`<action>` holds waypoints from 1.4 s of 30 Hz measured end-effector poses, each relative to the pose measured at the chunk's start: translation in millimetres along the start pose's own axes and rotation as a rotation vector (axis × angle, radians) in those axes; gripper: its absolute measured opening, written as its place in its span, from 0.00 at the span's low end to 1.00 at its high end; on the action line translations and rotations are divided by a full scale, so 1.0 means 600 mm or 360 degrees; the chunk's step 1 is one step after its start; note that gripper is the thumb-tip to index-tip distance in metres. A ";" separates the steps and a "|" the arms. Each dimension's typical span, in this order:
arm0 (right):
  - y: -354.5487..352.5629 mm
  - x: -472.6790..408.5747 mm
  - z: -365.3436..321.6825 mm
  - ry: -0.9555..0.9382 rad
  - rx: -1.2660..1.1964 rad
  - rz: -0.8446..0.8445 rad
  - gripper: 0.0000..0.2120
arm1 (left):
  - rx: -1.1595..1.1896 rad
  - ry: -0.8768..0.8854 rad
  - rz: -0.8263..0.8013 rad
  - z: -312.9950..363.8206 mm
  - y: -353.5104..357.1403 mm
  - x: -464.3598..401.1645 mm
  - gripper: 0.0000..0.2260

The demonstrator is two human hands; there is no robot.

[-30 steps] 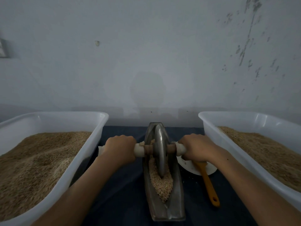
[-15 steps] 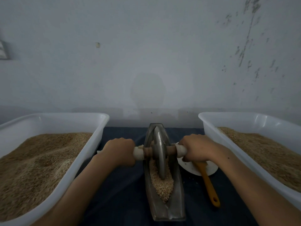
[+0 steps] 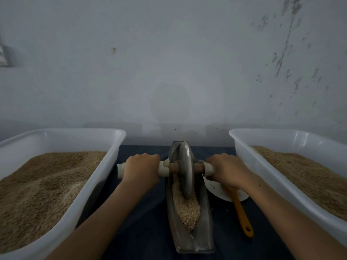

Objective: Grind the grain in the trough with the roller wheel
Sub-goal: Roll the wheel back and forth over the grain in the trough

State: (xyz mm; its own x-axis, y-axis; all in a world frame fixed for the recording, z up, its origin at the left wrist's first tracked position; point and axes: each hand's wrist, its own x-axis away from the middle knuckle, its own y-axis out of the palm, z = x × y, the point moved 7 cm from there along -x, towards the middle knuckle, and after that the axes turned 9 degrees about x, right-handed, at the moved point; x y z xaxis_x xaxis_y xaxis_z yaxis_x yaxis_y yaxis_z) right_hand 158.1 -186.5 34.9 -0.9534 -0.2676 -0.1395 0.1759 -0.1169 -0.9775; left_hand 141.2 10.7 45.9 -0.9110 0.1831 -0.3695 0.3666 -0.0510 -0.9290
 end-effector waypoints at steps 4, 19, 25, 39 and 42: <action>0.003 0.003 -0.004 -0.0073 0.0037 -0.0253 0.06 | 0.0017 0.0018 -0.0153 -0.003 0.008 0.001 0.08; -0.010 0.001 -0.008 0.0023 0.0096 0.0026 0.04 | 0.0089 0.0021 -0.0077 -0.006 0.007 -0.001 0.06; -0.012 0.005 -0.013 -0.0039 0.0144 -0.0140 0.05 | 0.0115 0.0029 -0.0266 -0.012 0.018 -0.001 0.09; -0.010 0.001 -0.013 -0.0021 0.0175 -0.0058 0.07 | 0.0139 -0.0014 -0.0315 -0.012 0.017 0.001 0.09; -0.013 0.001 -0.012 0.0020 0.0171 0.0110 0.03 | 0.0140 -0.0004 -0.0212 -0.010 0.012 -0.001 0.07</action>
State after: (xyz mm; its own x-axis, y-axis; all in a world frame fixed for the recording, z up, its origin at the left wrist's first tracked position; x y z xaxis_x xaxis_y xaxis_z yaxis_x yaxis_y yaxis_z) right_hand 154.5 -178.6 41.5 -0.9409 -0.2669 -0.2086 0.2659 -0.2003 -0.9430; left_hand 145.5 16.1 39.3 -0.9510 0.1914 -0.2427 0.2245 -0.1122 -0.9680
